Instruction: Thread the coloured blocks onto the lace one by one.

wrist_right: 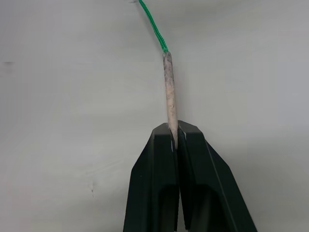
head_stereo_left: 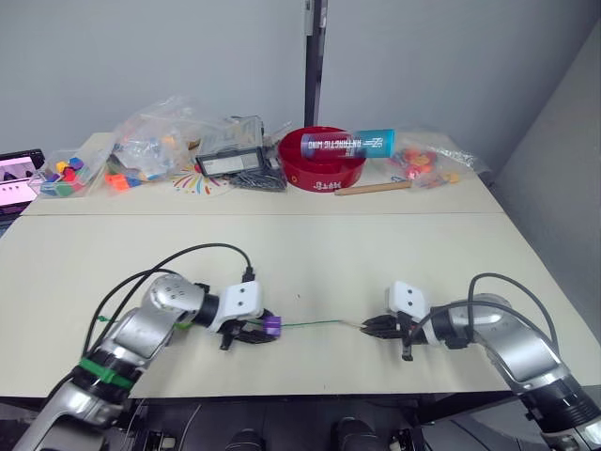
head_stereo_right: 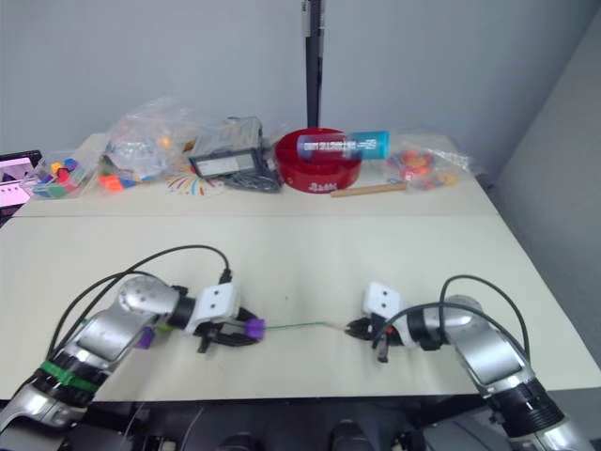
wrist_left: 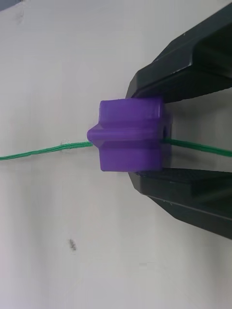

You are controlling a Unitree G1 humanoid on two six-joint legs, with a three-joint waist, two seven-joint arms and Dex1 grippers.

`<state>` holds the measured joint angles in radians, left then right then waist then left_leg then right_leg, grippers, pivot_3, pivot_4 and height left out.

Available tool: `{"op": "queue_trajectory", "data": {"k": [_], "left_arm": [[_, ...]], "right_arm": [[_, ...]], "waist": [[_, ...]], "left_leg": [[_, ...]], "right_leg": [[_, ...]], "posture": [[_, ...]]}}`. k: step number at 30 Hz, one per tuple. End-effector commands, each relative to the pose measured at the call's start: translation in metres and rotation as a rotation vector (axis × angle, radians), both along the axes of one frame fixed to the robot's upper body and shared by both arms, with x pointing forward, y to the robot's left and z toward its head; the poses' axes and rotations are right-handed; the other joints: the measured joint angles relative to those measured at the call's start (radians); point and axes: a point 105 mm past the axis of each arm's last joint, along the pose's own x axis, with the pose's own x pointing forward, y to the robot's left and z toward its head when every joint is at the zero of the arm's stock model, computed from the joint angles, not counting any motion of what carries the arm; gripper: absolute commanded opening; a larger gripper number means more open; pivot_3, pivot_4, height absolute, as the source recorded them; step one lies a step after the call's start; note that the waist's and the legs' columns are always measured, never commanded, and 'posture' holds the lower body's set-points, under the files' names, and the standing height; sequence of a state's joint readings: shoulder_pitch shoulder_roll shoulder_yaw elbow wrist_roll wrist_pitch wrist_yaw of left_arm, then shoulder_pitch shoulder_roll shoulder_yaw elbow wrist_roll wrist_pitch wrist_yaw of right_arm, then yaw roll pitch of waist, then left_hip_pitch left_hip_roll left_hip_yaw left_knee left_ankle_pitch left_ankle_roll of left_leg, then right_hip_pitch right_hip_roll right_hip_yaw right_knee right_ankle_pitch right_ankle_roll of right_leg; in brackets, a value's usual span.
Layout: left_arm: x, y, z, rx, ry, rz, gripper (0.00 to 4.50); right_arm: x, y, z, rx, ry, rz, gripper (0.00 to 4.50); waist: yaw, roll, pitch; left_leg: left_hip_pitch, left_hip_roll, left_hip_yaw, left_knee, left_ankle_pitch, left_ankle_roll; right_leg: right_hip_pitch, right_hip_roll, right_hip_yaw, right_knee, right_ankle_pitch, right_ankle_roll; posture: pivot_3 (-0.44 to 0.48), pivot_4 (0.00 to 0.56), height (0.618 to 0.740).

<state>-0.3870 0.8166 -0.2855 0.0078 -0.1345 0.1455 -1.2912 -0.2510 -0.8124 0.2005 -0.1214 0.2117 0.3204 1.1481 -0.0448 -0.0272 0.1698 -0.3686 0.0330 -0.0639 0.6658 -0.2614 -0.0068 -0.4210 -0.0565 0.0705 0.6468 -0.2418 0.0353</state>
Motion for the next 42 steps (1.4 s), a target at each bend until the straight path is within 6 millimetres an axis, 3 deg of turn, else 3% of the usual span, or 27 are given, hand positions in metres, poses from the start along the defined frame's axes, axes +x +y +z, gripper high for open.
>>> {"op": "queue_trajectory", "data": {"k": [1,6,10,15,28,30,36,39,42], "left_arm": [[0.001,0.053,-0.011,0.126,0.032,0.105,1.37],[-0.003,0.097,-0.013,0.200,0.049,0.173,1.37],[-0.006,0.114,-0.013,0.221,0.053,0.197,1.37],[-0.006,0.112,-0.015,0.212,0.048,0.190,1.37],[0.003,0.099,-0.011,0.210,0.031,0.172,1.37],[0.005,0.098,-0.005,0.213,0.033,0.177,2.41],[0.004,0.094,0.016,0.249,0.036,0.154,4.37],[0.000,0.089,0.031,0.273,0.049,0.132,4.37],[-0.002,0.088,0.034,0.287,0.057,0.128,4.37]], "right_arm": [[0.000,-0.030,-0.006,-0.059,0.008,-0.031,0.00],[0.004,-0.044,-0.004,-0.077,-0.009,-0.037,0.00],[0.003,-0.047,-0.003,-0.073,-0.005,-0.025,0.00],[0.001,-0.048,-0.006,-0.080,0.004,-0.019,0.00],[0.001,-0.028,-0.008,-0.044,0.003,0.008,0.00],[0.003,-0.027,-0.007,-0.047,-0.003,0.016,0.00],[0.006,-0.021,-0.002,-0.048,-0.014,0.040,0.00],[0.008,-0.014,-0.001,-0.041,-0.022,0.050,0.00],[0.009,-0.013,-0.001,-0.040,-0.022,0.051,0.00]], "waist": [[-0.001,0.000,0.000],[-0.004,0.000,0.000],[-0.008,0.001,0.000],[-0.007,0.002,-0.001],[-0.003,0.004,-0.002],[-0.002,0.005,-0.003],[-0.012,0.004,-0.002],[-0.017,0.001,-0.001],[-0.017,0.000,0.000]], "left_leg": [[0.001,0.000,0.001,0.000,0.000,0.000],[0.007,0.001,0.004,-0.001,0.000,0.000],[0.017,0.002,0.006,-0.005,-0.001,0.001],[0.018,0.002,0.006,-0.006,-0.001,0.001],[0.018,0.001,0.006,-0.006,-0.001,0.001],[0.018,0.001,0.006,-0.006,-0.001,0.001],[0.017,0.002,0.005,-0.006,-0.001,0.001],[0.016,0.002,0.005,-0.006,-0.002,0.002],[0.015,0.002,0.005,-0.006,-0.002,0.002]], "right_leg": [[0.000,0.000,0.000,0.000,0.000,0.000],[0.005,0.001,0.001,0.000,0.000,-0.001],[0.015,0.001,0.003,0.000,-0.008,0.005],[0.016,0.001,0.003,0.000,-0.009,0.006],[0.017,0.001,0.003,0.000,-0.009,0.006],[0.017,0.001,0.003,0.000,-0.009,0.006],[0.014,0.001,0.003,0.000,-0.009,0.006],[0.013,0.001,0.003,0.000,-0.008,0.004],[0.012,0.001,0.003,0.000,-0.008,0.004]], "posture": [[0.000,0.150,0.731],[0.000,0.150,0.731],[0.000,0.150,0.731],[0.000,0.150,0.731],[0.000,0.150,0.731],[0.000,0.150,0.731],[0.000,0.150,0.731],[0.000,0.150,0.731],[0.000,0.150,0.731]]}}
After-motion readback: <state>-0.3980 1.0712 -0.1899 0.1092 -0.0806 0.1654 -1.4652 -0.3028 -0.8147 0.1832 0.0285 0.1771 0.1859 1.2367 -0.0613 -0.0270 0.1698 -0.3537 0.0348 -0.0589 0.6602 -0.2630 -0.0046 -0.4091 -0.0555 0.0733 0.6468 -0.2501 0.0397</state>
